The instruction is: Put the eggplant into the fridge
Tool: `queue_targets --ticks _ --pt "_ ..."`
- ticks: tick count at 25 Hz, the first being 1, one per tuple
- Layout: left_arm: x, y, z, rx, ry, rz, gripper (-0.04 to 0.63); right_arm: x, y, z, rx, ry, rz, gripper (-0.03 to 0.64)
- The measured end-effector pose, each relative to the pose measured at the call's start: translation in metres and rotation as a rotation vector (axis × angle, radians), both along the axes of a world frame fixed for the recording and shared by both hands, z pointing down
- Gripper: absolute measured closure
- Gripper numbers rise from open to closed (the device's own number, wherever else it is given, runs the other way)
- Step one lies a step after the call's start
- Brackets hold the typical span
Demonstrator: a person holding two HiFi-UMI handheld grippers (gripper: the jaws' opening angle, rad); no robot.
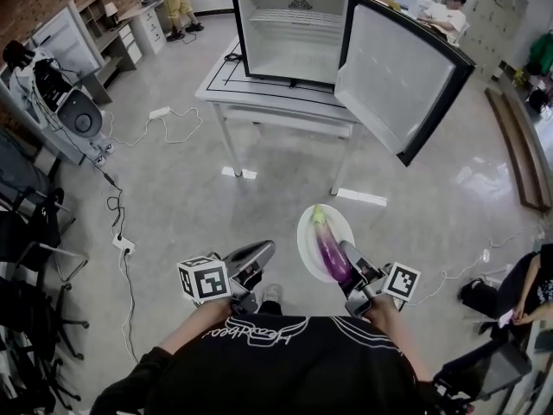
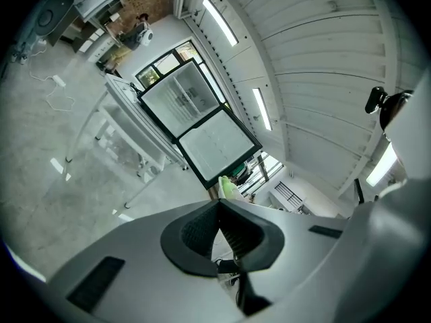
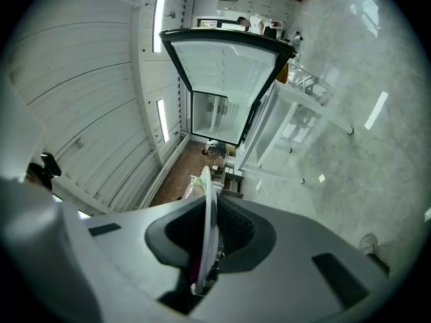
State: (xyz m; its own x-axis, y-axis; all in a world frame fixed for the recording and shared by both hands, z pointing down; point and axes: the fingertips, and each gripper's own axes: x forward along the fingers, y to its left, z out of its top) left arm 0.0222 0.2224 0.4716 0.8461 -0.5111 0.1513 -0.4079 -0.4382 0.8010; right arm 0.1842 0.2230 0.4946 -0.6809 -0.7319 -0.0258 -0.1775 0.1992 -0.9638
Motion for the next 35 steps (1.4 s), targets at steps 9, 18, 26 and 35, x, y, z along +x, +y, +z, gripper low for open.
queue_targets --ticks 9,18,26,35 --pt "-0.073 -0.112 -0.009 0.057 -0.008 -0.031 0.587 -0.062 -0.125 -0.006 0.006 0.028 0.041 0.58" --pt "-0.113 -0.173 -0.021 0.125 0.003 -0.047 0.586 -0.107 -0.191 -0.02 0.041 0.02 0.022 0.58" --pt "-0.128 -0.187 -0.022 0.136 0.01 -0.072 0.588 -0.117 -0.214 -0.025 0.042 0.018 0.034 0.58" --pt "-0.133 -0.228 -0.029 0.144 -0.005 -0.118 0.588 -0.093 -0.262 -0.028 0.049 0.02 0.076 0.58"
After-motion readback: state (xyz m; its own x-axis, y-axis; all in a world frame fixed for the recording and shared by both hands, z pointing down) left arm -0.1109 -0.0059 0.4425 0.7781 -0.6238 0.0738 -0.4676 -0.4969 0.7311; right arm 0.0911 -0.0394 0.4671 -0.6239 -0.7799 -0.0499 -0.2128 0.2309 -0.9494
